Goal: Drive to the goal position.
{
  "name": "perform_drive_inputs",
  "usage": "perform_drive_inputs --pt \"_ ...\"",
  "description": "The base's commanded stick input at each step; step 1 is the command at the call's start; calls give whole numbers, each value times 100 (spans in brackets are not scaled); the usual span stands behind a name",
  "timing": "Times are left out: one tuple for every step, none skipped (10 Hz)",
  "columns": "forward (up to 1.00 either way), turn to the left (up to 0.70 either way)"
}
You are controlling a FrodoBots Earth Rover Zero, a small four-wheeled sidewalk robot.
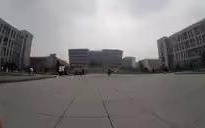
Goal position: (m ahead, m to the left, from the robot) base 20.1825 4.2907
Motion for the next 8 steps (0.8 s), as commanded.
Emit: perform_drive_inputs --pt "70 -1" --pt "70 -1" --pt "70 14" --pt "70 34" --pt "70 34" --pt "70 34" --pt "70 11" --pt "70 -1"
